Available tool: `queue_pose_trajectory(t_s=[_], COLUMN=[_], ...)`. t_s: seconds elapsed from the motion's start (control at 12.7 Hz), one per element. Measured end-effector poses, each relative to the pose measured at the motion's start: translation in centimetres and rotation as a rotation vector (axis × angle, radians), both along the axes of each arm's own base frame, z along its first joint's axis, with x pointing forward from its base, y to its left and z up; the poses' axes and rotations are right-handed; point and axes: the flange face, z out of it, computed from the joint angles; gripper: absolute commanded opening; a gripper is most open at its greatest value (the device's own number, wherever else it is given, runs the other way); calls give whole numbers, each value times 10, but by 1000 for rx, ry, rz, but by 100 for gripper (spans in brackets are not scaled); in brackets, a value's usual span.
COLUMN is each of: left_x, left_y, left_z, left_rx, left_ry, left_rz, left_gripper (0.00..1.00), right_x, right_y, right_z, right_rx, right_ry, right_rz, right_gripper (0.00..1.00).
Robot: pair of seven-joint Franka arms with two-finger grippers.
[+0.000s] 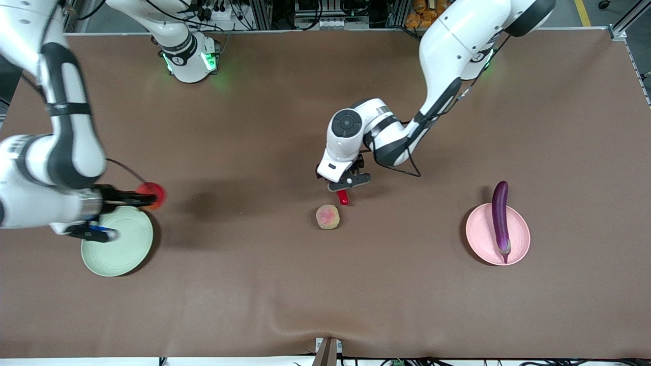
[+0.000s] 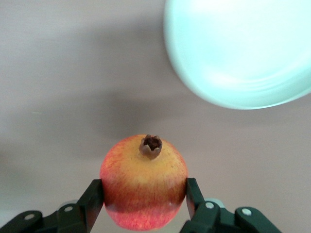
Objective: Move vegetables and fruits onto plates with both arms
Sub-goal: 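Place the pomegranate on the green plate while the left gripper carries the pepper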
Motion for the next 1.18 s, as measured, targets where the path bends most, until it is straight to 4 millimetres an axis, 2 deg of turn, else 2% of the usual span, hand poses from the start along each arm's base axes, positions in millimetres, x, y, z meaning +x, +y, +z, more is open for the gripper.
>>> queue_pose_trajectory(t_s=[0.08, 0.16, 0.24, 0.31, 0.63, 0.79, 0.86, 0.94, 1.02, 1.1, 1.18], left_x=[-1, 0, 1, 3, 7, 30, 50, 72, 92, 109, 123], left_y=[-1, 1, 4, 6, 7, 24, 42, 64, 91, 119, 146], left_z=[-7, -14, -20, -22, -19, -12, -2, 14, 33, 53, 71], left_rx=[3, 12, 21, 27, 24, 31, 43, 62, 89, 122, 154], left_ry=[-11, -21, -25, -24, -32, -45, -56, -64, -68, -66, -61], left_rz=[-17, -31, -37, -37, -33, -1, 11, 16, 17, 14, 11], left_gripper=[54, 39, 17, 0, 0, 0, 0, 0, 0, 0, 0], right_x=[0, 2, 5, 8, 19, 21, 20, 20, 19, 19, 20], right_y=[-21, -33, -43, -54, -79, -82, -86, -90, -91, -90, -88], right_z=[-1, -4, -11, -22, -63, -75, -84, -94, -105, -113, -118], right_rx=[-35, -63, -73, -73, -86, -86, -87, -86, -84, -81, -77], right_ry=[-16, -41, -63, -81, -139, -141, -142, -140, -133, -129, -126], right_rz=[48, 88, 123, 149, 161, 158, 152, 147, 145, 146, 149], right_gripper=[0, 0, 0, 0, 0, 0, 0, 36, 84, 100, 100])
